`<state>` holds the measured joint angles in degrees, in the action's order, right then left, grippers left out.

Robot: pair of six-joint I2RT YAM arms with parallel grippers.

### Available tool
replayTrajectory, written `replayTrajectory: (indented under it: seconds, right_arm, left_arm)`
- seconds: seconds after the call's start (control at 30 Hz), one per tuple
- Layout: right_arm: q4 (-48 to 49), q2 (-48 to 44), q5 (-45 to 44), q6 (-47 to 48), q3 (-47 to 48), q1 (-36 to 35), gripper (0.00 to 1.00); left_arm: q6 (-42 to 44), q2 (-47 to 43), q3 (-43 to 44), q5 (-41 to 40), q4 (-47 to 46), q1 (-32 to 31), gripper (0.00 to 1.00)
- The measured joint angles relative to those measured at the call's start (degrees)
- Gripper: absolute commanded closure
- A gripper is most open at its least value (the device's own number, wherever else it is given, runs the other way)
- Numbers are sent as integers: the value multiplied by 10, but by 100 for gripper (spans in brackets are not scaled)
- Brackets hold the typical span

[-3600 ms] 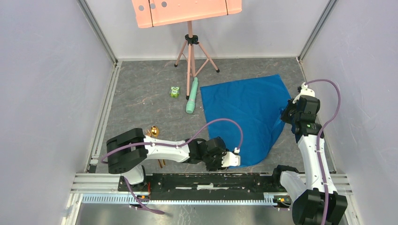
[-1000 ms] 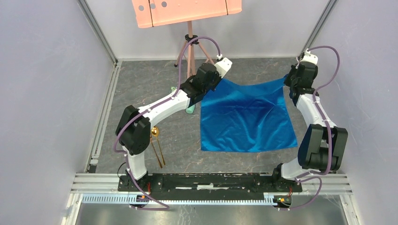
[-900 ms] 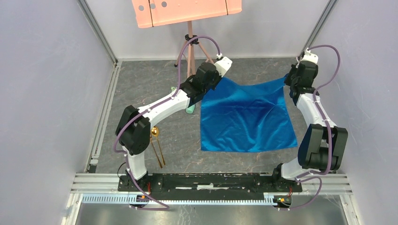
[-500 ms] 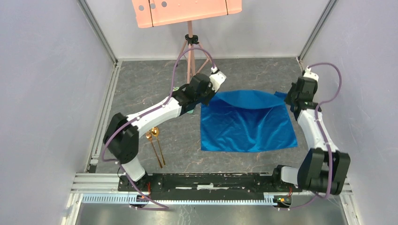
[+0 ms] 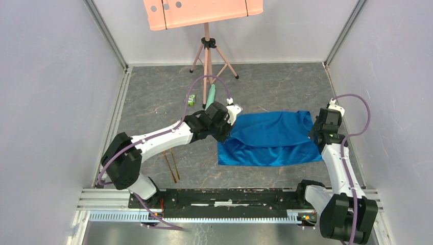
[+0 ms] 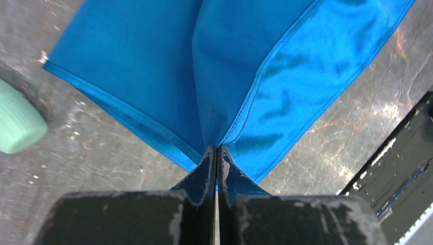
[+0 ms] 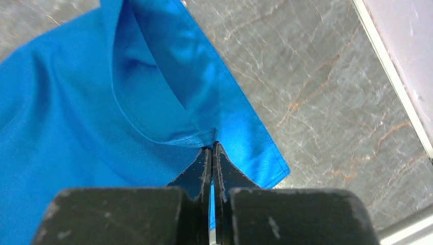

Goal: Fold the napkin into a case and place the utensils inside
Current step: Fold and flatten the napkin at the center of the board.

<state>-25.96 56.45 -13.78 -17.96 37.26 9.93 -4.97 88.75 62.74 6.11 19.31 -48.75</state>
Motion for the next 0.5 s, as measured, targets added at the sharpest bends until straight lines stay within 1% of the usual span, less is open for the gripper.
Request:
replayTrajectory:
  seconds: [0.2,0.5]
  right_arm:
    - [-37,-6,-29,-7,-9,0,100]
    - [-82,-31,-63,-22,-9,1,100]
  left_arm:
    - [-10,-11,-25,-10,26,-17,98]
    - [-11,-53,-32,-22,50,-17,98]
